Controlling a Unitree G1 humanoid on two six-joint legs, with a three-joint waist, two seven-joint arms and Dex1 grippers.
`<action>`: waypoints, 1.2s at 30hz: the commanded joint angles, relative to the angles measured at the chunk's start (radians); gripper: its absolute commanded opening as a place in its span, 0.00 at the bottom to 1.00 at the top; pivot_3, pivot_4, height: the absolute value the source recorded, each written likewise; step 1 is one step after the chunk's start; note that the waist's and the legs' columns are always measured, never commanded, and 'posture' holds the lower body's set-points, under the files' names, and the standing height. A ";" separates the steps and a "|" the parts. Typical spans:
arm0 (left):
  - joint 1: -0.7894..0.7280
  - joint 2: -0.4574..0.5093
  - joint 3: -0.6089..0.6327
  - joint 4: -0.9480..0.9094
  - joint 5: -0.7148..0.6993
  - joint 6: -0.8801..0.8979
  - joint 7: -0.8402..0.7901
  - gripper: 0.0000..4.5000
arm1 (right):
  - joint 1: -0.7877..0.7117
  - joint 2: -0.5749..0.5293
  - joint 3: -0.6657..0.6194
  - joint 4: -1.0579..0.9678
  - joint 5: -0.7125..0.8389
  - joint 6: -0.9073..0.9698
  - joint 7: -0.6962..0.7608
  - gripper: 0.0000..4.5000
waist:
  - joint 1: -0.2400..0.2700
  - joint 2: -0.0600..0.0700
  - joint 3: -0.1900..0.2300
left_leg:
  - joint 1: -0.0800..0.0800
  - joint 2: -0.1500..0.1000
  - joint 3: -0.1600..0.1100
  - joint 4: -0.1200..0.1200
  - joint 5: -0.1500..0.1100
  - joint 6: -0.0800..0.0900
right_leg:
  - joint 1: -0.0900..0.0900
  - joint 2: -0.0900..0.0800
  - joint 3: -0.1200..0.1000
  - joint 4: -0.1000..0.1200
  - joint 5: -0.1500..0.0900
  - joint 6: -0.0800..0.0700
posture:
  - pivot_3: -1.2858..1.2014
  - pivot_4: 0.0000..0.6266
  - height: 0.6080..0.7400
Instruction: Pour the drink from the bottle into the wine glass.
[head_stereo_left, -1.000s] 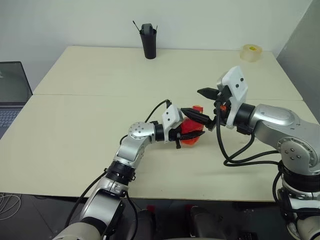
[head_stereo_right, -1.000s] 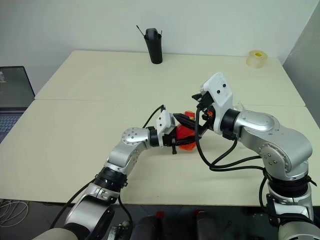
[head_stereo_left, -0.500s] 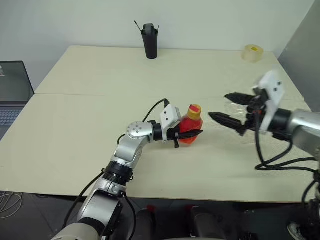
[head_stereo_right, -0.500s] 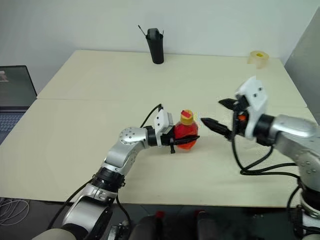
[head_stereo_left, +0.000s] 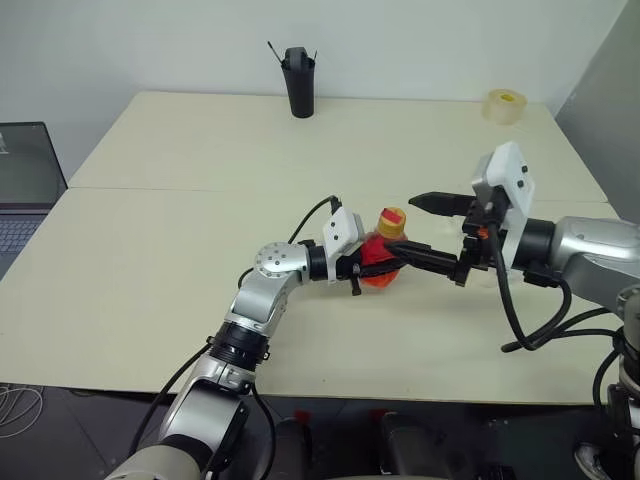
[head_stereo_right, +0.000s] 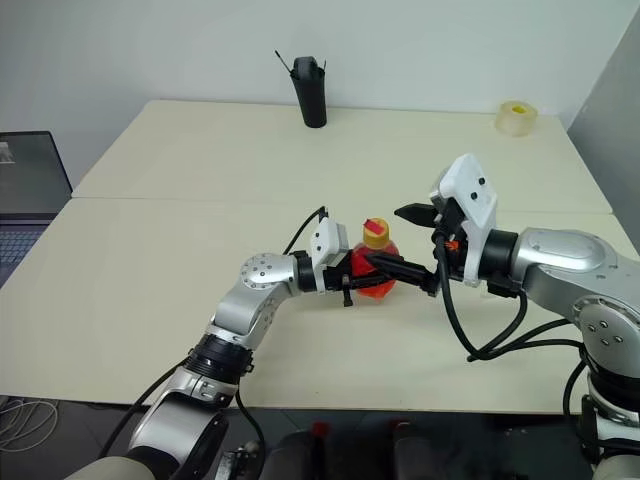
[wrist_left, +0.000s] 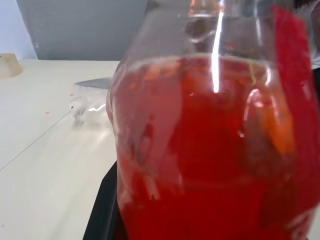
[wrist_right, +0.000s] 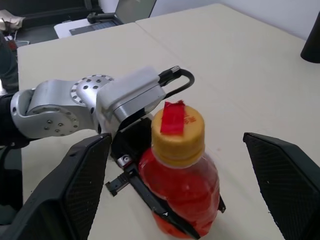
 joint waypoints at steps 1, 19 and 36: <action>-0.006 -0.008 0.010 -0.045 -0.012 -0.019 0.008 0.29 | -0.033 0.017 0.019 -0.001 -0.011 -0.030 -0.013 1.00 | 0.000 0.000 0.000 | 0.000 0.000 0.000 0.000 0.000 0.000 | 0.000 0.000 0.000 0.000 0.000 0.000 | 0.52 0.24 1.00; 0.009 -0.011 0.001 -0.076 -0.013 -0.010 0.021 0.29 | -0.134 0.141 0.153 0.168 -0.186 -0.163 0.001 1.00 | -0.001 0.000 0.000 | 0.000 0.000 0.000 0.000 0.000 0.000 | 0.000 0.000 0.000 0.000 0.000 0.000 | 0.52 0.24 1.00; 0.003 -0.010 0.004 -0.070 -0.012 -0.002 0.019 0.29 | -0.018 0.006 0.015 0.149 -0.176 -0.145 0.082 1.00 | 0.000 0.000 0.000 | 0.000 0.001 0.000 0.000 0.000 0.000 | 0.000 -0.001 -0.001 0.000 0.000 0.000 | 0.52 0.24 1.00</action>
